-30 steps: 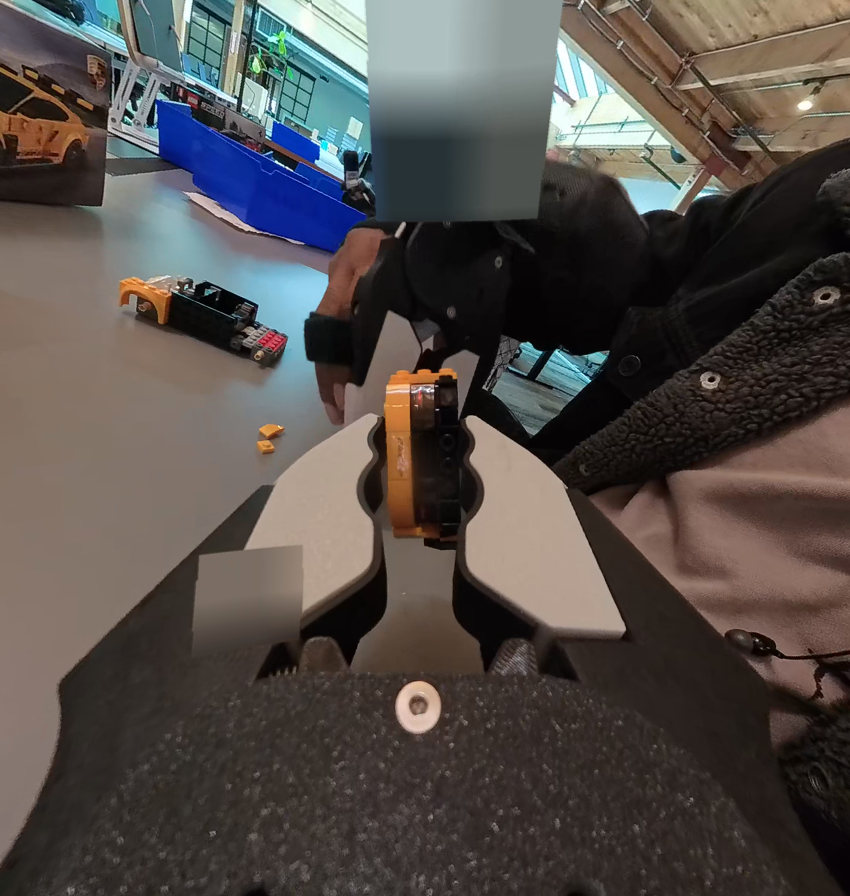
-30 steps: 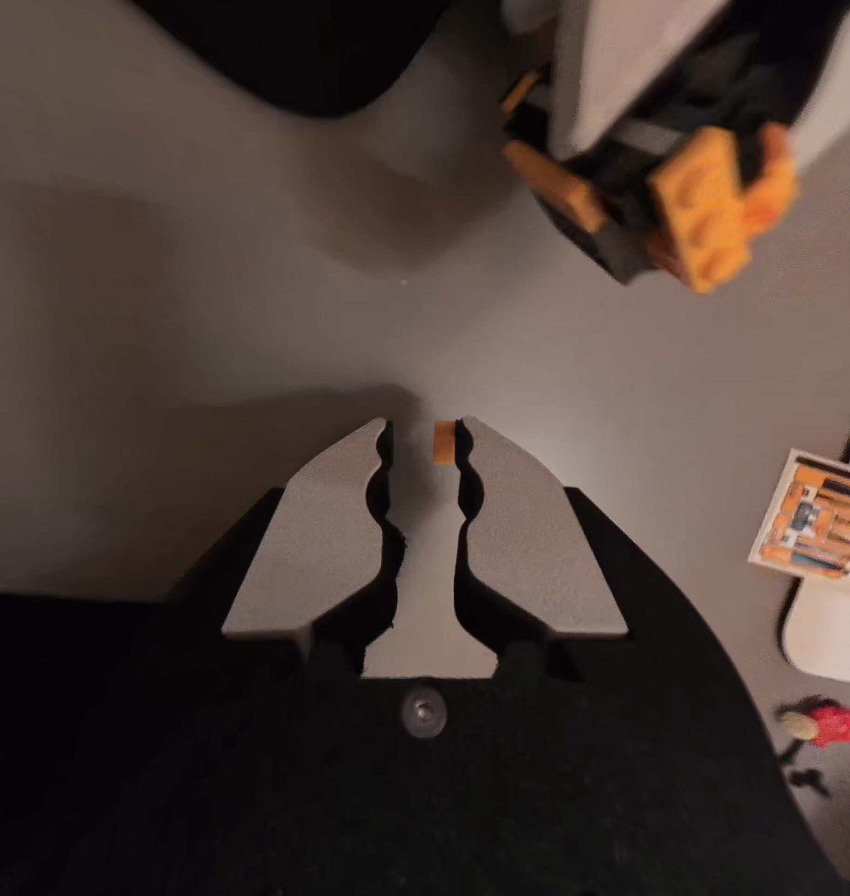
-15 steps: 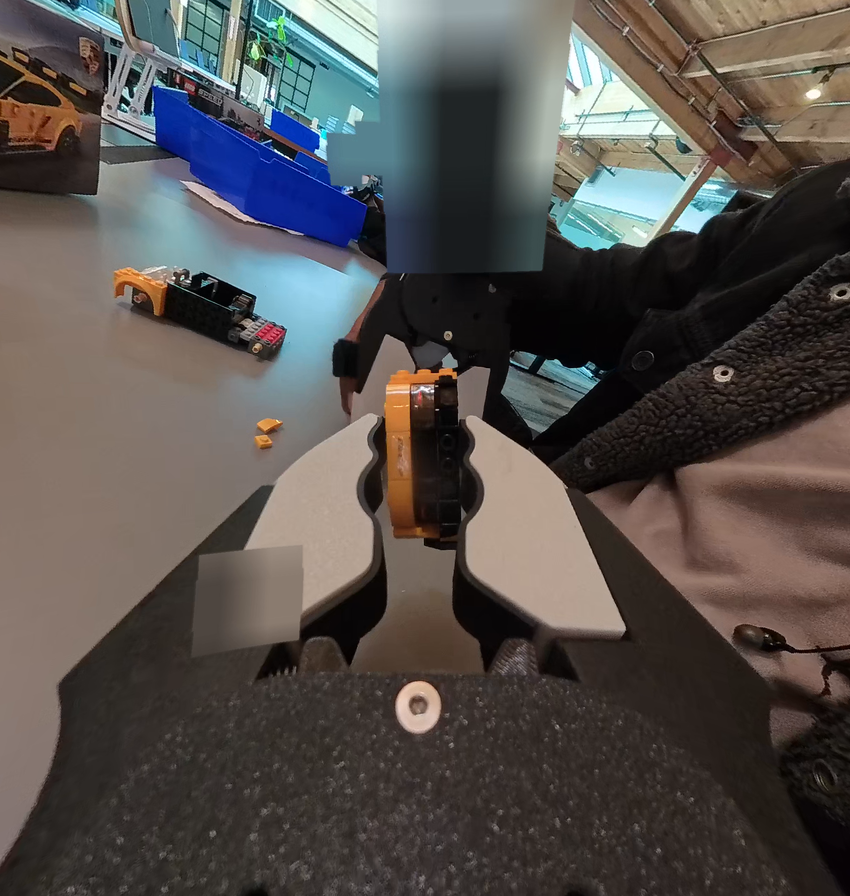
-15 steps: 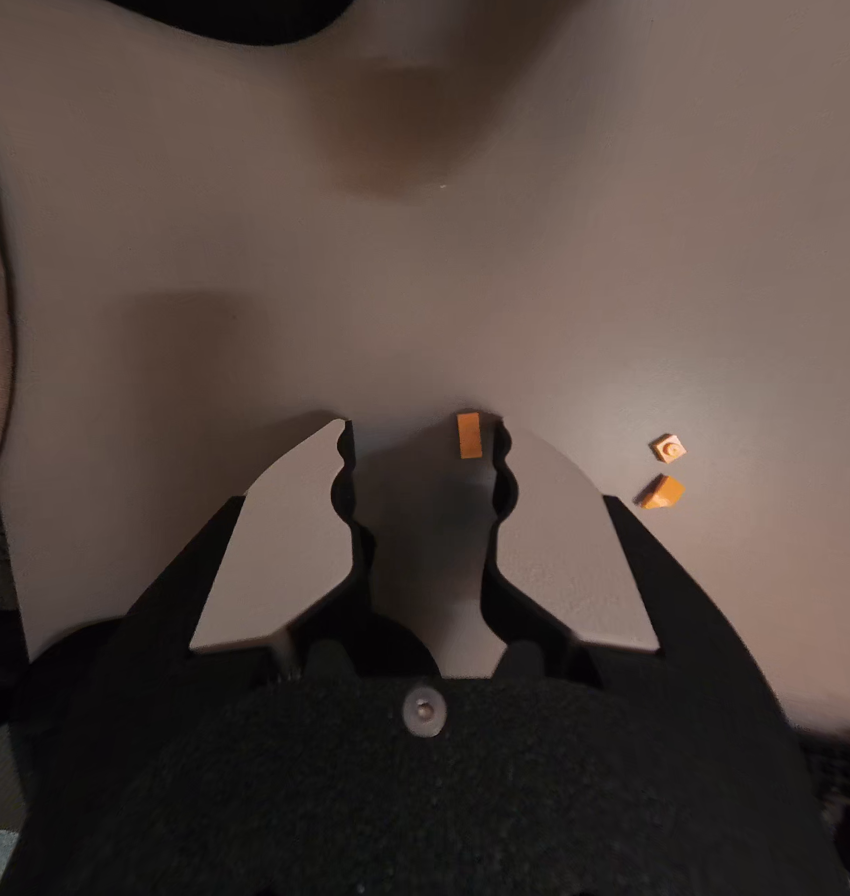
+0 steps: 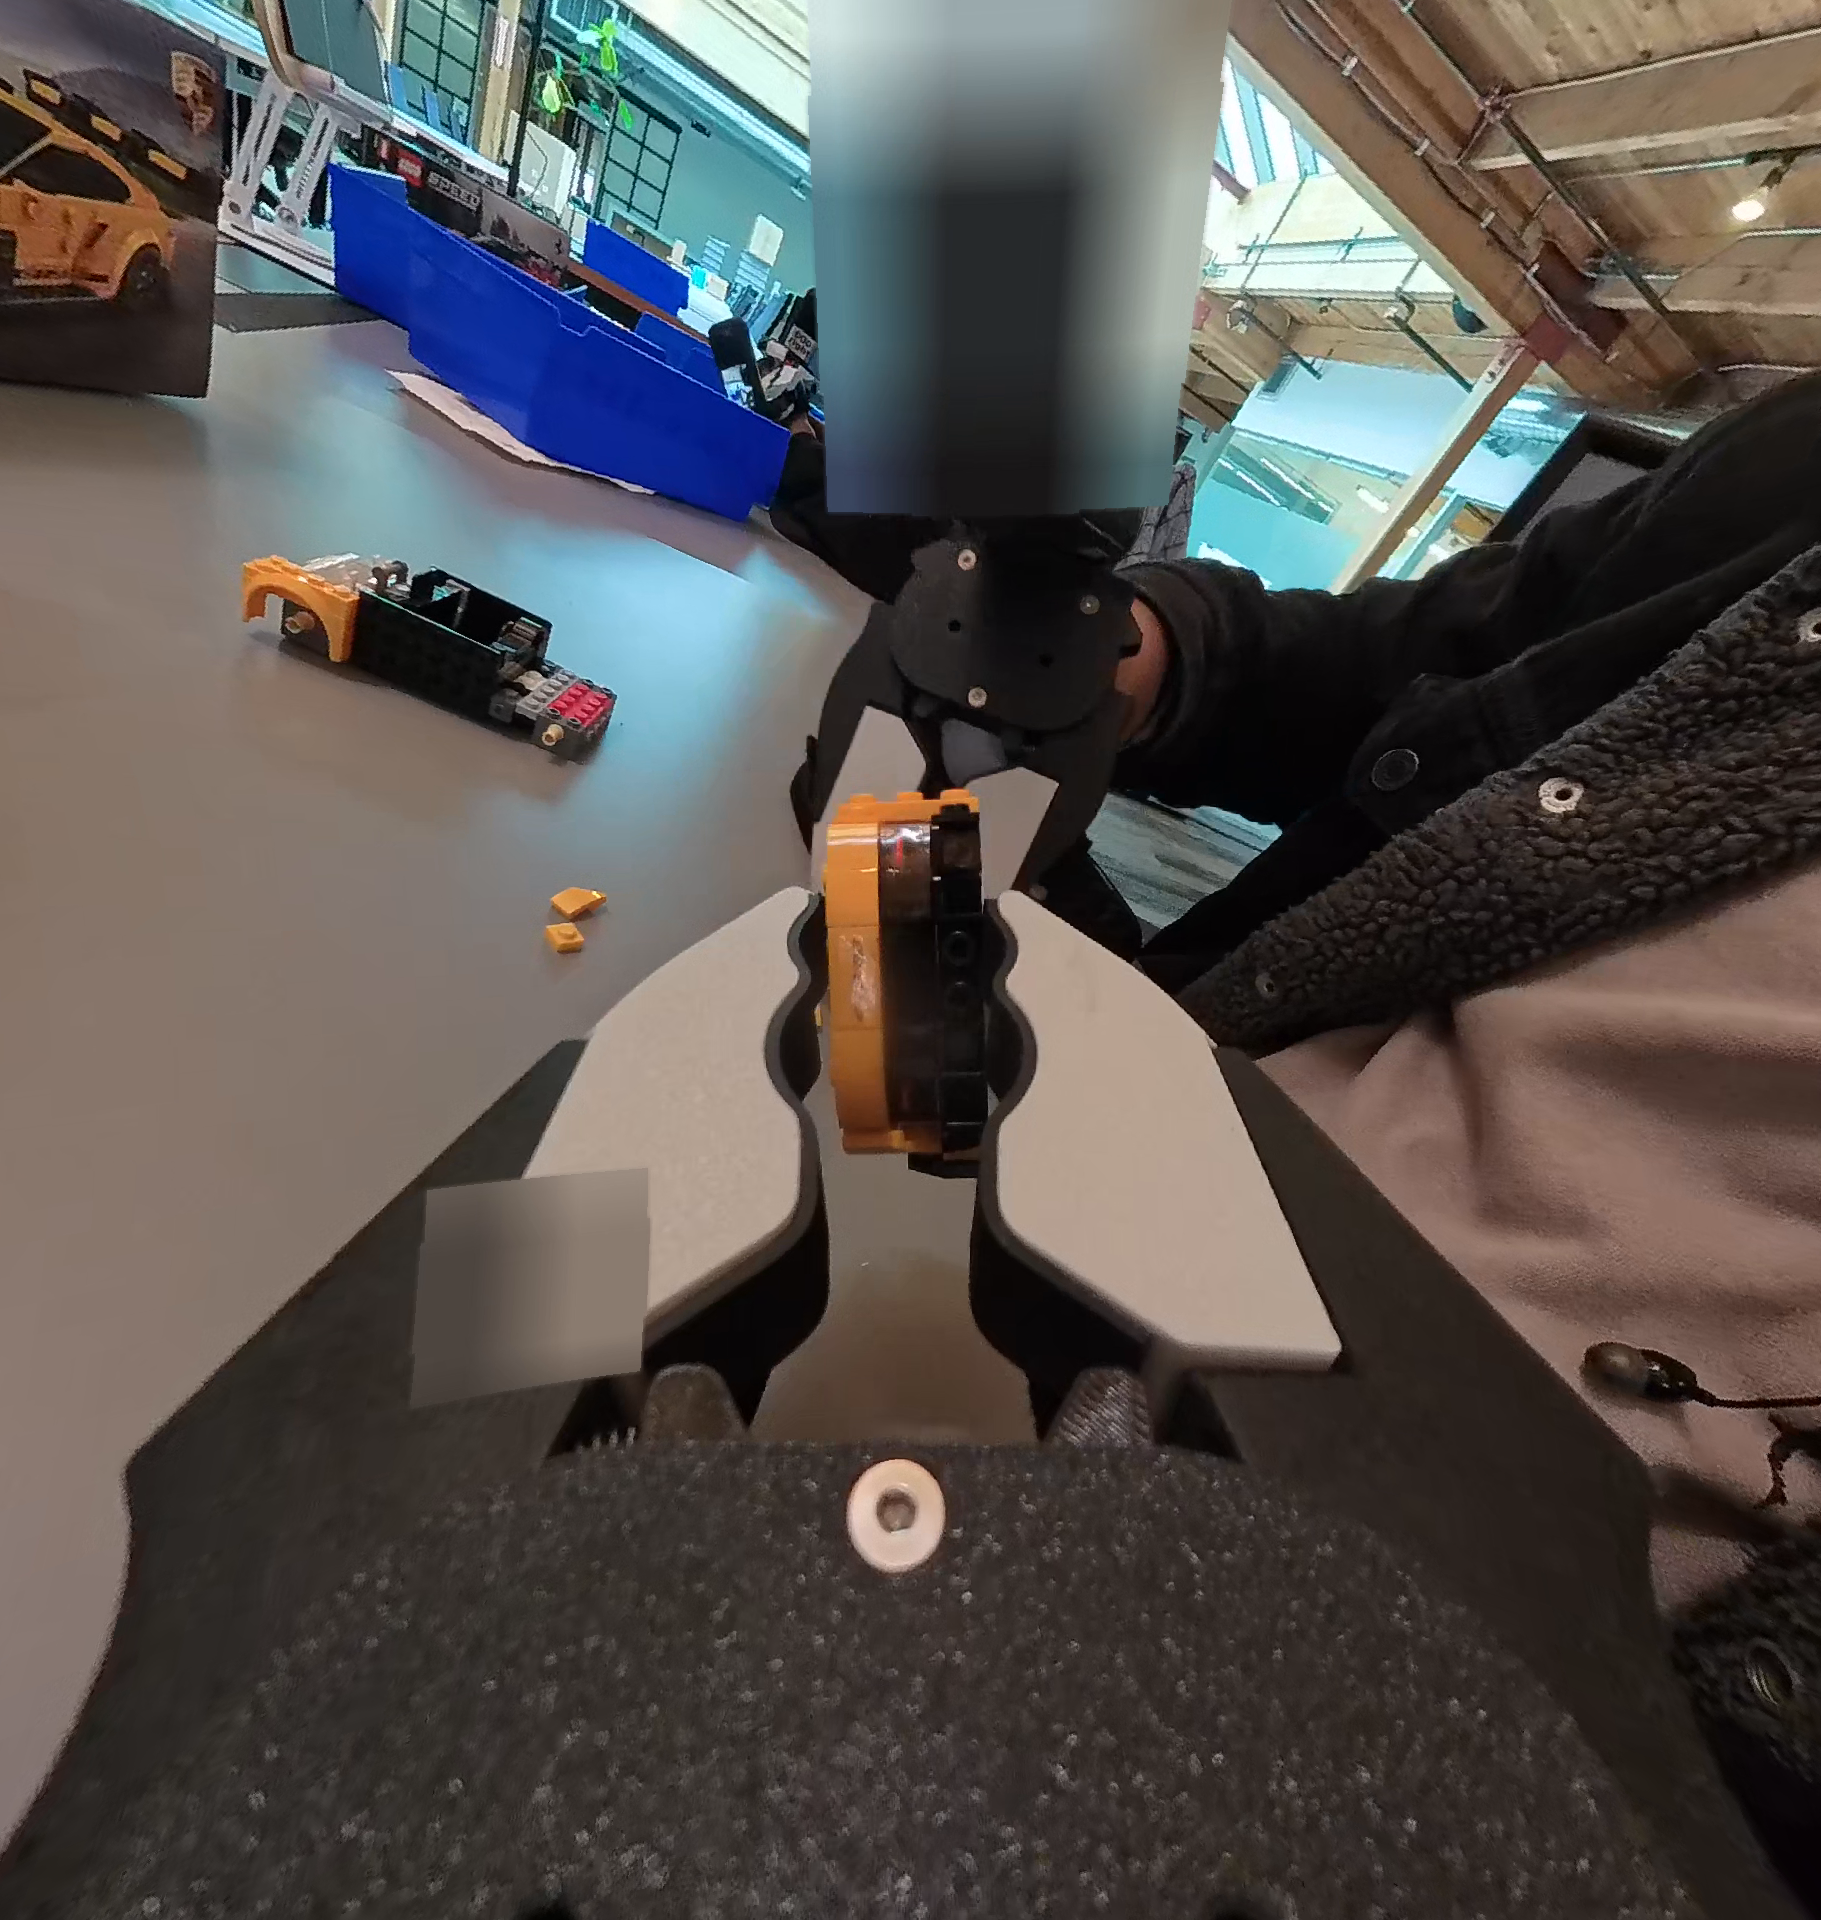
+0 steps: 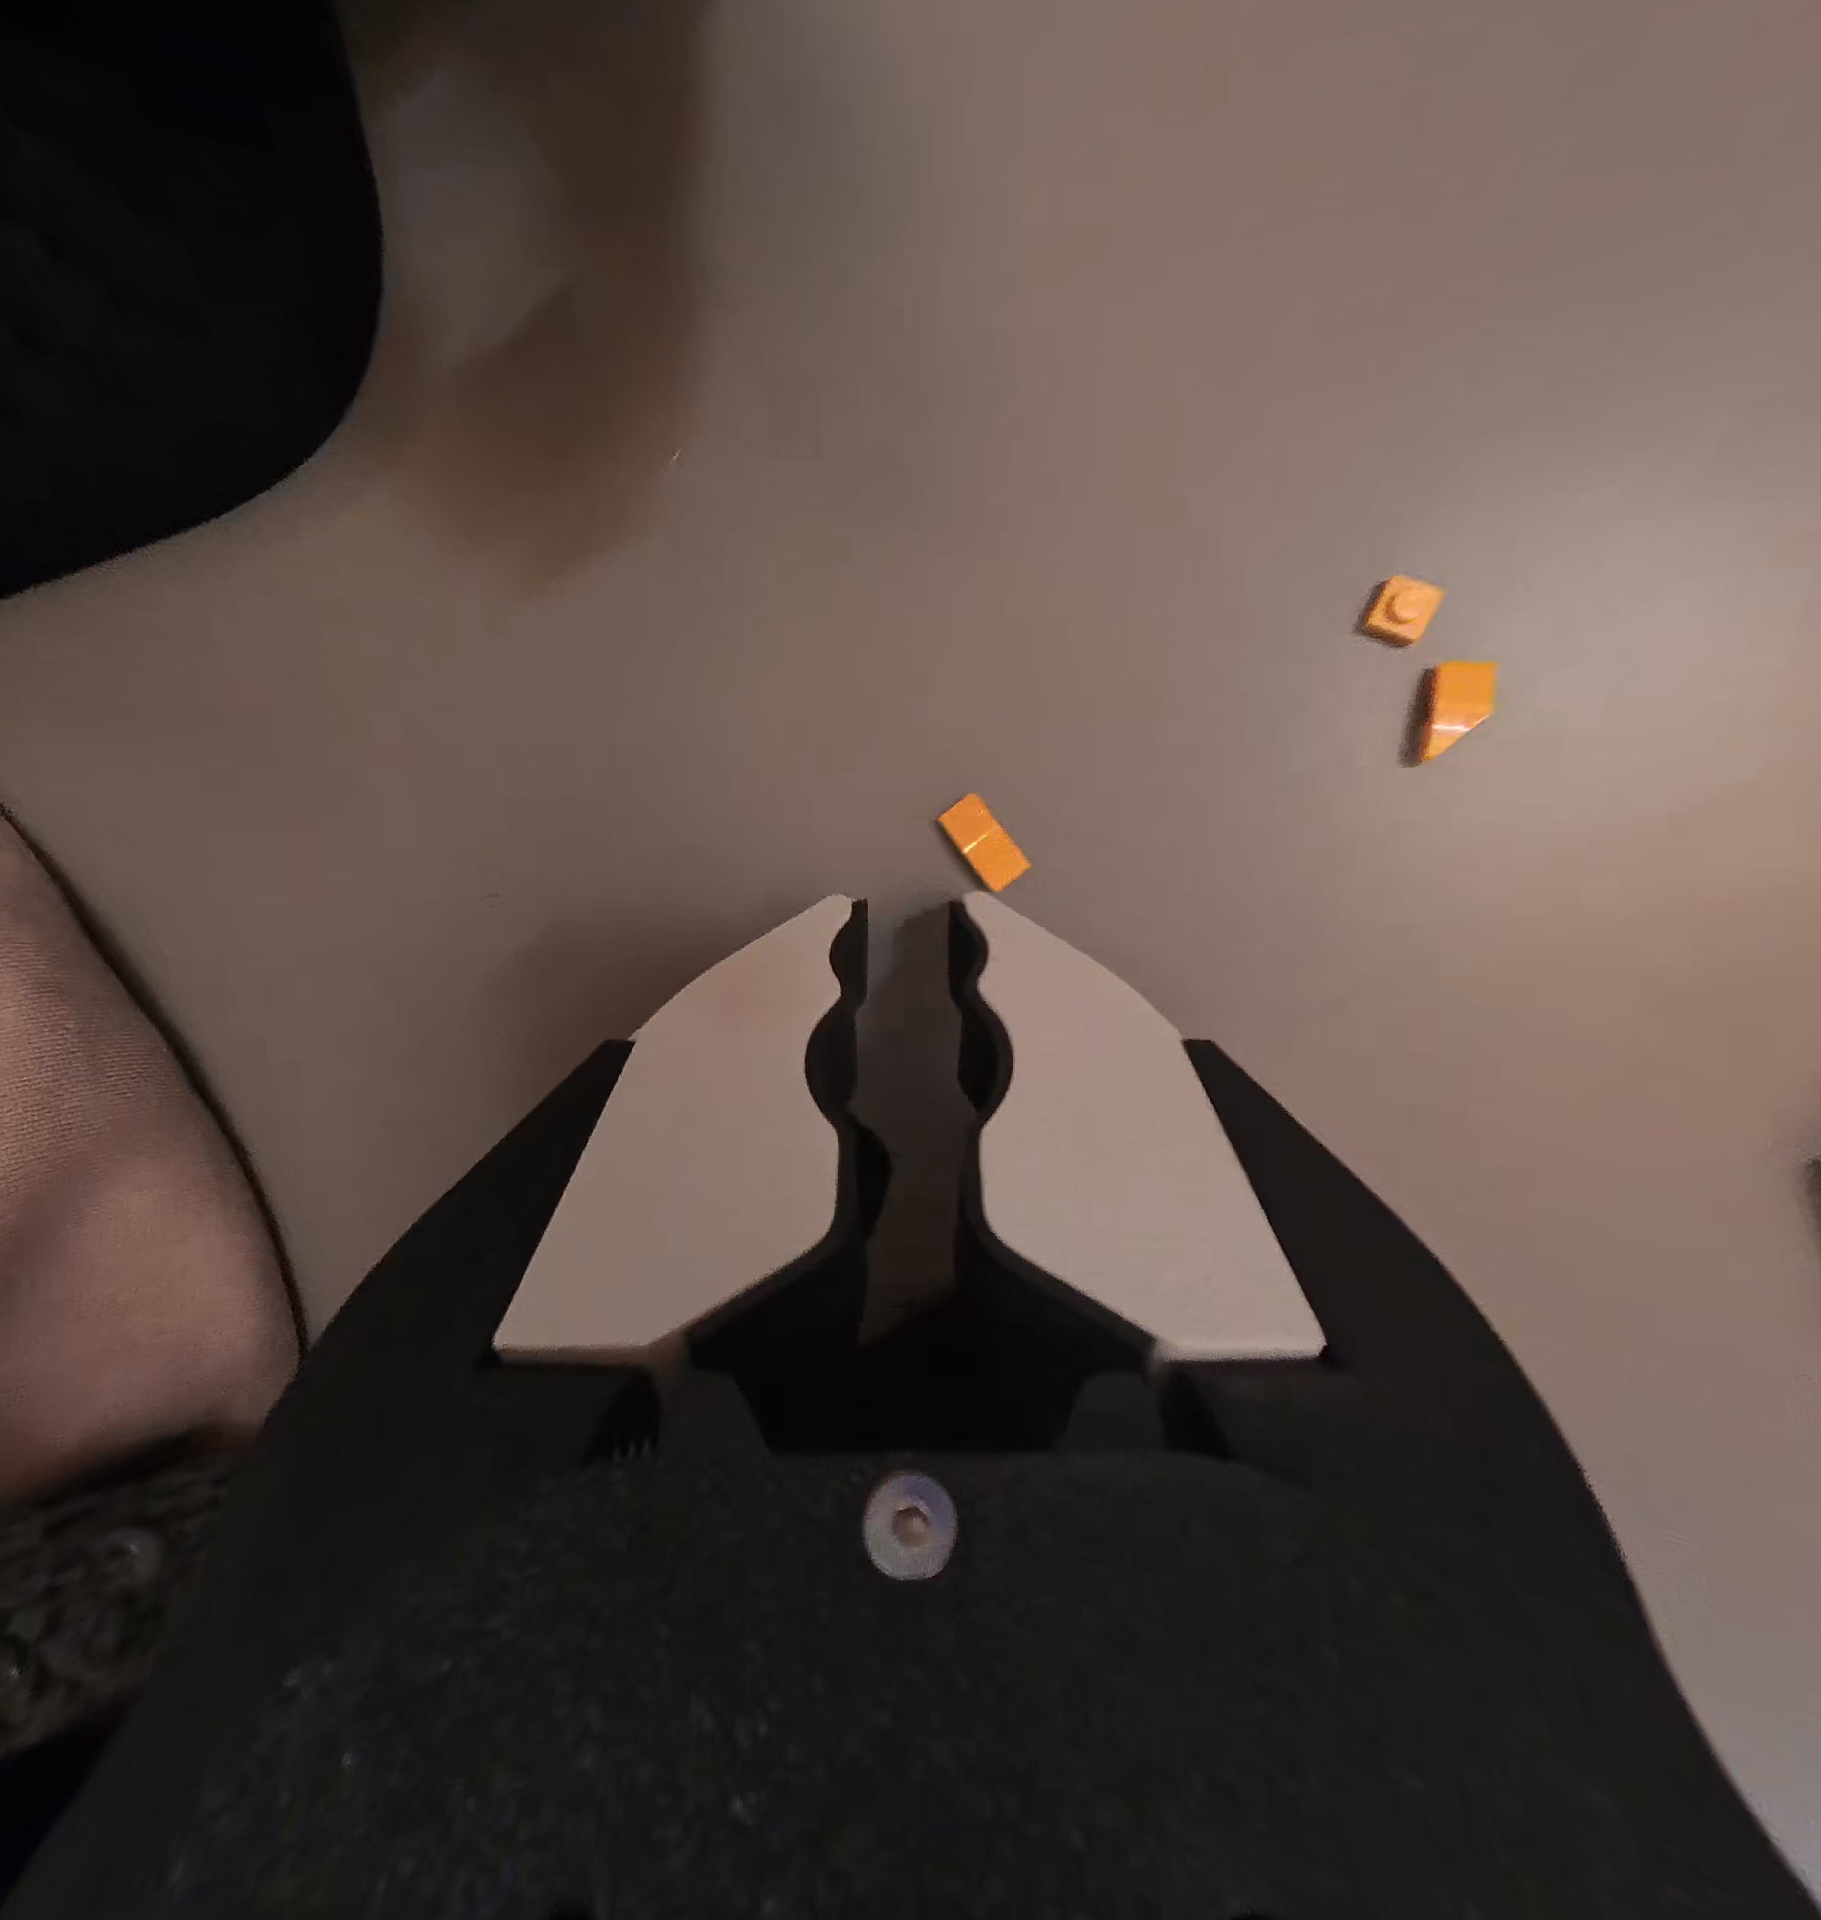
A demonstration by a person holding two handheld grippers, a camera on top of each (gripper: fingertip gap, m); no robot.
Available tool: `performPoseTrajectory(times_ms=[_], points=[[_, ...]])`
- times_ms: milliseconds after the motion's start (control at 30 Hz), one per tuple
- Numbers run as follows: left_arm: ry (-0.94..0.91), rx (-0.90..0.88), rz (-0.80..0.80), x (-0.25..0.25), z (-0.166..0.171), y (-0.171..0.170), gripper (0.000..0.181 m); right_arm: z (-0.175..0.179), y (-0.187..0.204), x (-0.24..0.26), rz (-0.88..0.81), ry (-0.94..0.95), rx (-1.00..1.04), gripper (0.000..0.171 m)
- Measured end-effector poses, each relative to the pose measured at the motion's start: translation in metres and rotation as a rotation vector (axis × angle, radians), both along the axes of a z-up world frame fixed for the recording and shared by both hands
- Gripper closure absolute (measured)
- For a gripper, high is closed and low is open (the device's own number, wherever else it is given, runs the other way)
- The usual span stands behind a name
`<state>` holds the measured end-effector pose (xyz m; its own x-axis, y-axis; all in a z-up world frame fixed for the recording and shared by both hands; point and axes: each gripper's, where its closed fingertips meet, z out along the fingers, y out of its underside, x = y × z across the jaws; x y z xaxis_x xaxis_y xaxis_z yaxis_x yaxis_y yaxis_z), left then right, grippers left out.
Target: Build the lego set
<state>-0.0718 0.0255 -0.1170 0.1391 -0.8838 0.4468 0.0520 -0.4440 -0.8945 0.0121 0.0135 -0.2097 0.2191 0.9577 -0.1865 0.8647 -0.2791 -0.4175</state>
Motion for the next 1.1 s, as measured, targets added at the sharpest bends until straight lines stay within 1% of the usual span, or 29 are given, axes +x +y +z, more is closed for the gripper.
performPoseTrajectory(times_ms=[67,133,267,433,700,767,800,900,933,1000,1100], points=[[0.001,0.0,0.001,0.0,0.0,0.0,0.154,-0.002,0.0,-0.002,-0.007,0.008,0.006,0.16],[0.002,0.001,0.003,0.0,0.0,0.0,0.154,-0.003,0.009,-0.003,-0.023,0.001,0.034,0.161],[0.002,0.0,0.005,0.0,0.0,0.001,0.154,-0.003,0.02,-0.011,-0.002,0.017,0.057,0.156],[0.0,-0.003,0.004,0.0,0.0,0.001,0.154,-0.003,0.022,-0.019,0.035,0.008,0.073,0.155],[-0.001,-0.006,0.002,0.0,-0.001,0.001,0.154,-0.004,0.025,-0.013,0.048,-0.045,0.156,0.156],[0.0,-0.006,0.002,0.0,-0.001,0.001,0.154,-0.004,0.025,-0.014,0.053,-0.039,0.163,0.158],[0.0,-0.005,0.002,0.0,-0.001,0.001,0.154,-0.005,0.024,-0.015,0.058,-0.036,0.162,0.162],[0.005,0.011,0.013,0.0,0.0,0.001,0.154,-0.002,0.025,-0.016,0.108,-0.023,0.167,0.163],[0.012,0.023,0.018,0.0,0.0,0.002,0.154,0.008,0.023,-0.021,0.131,0.033,0.131,0.163],[0.025,0.059,0.021,0.001,0.002,0.0,0.154,0.044,0.022,-0.035,0.161,0.171,0.052,0.163],[0.058,0.115,0.046,0.003,0.002,0.001,0.154,0.103,0.03,-0.055,0.227,0.273,0.077,0.163]])
